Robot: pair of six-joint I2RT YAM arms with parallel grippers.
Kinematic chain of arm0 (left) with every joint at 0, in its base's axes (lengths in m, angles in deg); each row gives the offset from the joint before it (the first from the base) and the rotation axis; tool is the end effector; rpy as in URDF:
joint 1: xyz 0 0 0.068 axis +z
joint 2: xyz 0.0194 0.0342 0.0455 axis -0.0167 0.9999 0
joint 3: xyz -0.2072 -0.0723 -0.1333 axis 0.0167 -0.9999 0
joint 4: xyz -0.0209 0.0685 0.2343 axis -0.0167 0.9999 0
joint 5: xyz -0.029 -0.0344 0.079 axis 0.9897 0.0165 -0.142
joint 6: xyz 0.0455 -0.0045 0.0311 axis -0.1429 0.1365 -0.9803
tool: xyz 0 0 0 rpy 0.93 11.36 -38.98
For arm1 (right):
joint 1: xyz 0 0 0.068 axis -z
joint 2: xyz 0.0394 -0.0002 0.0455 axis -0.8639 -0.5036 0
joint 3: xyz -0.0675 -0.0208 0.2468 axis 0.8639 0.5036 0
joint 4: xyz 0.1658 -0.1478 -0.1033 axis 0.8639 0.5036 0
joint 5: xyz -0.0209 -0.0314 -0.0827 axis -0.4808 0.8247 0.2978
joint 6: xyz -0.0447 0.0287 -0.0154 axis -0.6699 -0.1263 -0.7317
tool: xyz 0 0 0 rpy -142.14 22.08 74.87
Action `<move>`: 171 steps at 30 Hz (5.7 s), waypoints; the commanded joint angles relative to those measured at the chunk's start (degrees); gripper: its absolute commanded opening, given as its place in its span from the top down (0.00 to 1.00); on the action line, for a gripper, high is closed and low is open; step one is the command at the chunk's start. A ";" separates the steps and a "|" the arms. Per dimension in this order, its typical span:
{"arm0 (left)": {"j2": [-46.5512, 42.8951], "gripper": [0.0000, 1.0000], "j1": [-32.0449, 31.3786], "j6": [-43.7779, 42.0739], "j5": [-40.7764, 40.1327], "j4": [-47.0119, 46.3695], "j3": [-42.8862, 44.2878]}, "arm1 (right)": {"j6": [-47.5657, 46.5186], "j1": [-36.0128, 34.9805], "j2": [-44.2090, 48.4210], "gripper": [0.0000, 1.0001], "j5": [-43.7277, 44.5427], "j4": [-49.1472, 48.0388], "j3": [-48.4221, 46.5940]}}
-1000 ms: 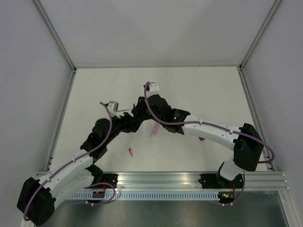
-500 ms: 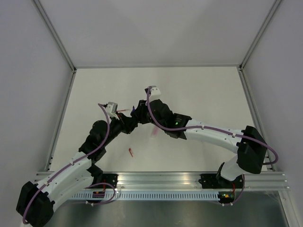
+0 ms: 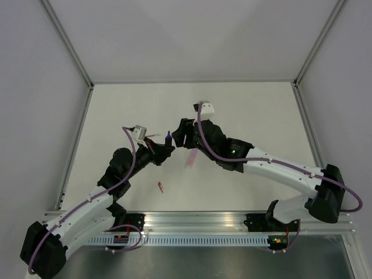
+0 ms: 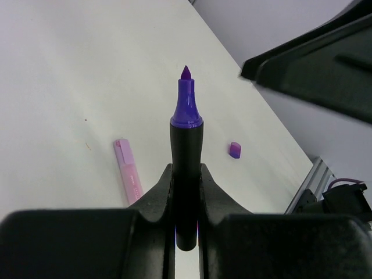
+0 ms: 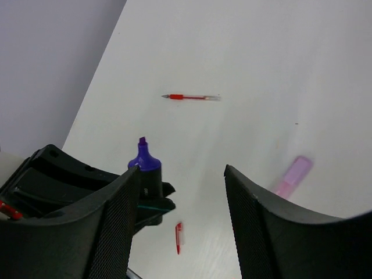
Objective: Insert the pens into the pen caps
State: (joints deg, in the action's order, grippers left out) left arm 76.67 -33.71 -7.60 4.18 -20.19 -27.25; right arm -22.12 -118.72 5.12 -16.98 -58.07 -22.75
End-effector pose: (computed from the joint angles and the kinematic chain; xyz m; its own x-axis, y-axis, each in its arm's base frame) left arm 0.1513 -0.1068 0.2446 -0.3962 -0.3586 -0.8452 0.5850 0.6109 -0.5335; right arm 0.1765 0.2650 0.3256 -0.5136 0.2272 -0.8274 -0.3648 0.8150 0.4502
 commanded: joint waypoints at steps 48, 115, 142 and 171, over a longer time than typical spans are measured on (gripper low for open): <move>-8.39 0.98 0.06 -4.00 -15.33 8.46 0.64 | 19.08 35.32 6.55 0.38 -0.92 17.96 34.78; -8.04 0.98 0.06 -2.15 -23.15 13.65 1.52 | 55.91 29.52 -1.27 0.27 4.97 40.82 18.26; -7.69 0.98 0.06 -2.15 -23.15 13.74 1.70 | 56.96 31.19 -4.18 0.32 1.80 33.70 24.24; -9.09 0.98 0.06 -1.80 -24.03 14.18 1.44 | -26.23 31.19 -12.33 0.57 -15.93 13.20 3.98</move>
State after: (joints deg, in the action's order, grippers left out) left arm 68.56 -33.67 -9.55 -19.01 -5.41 -27.25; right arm -26.95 -87.55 -5.00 -27.89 -42.18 -9.98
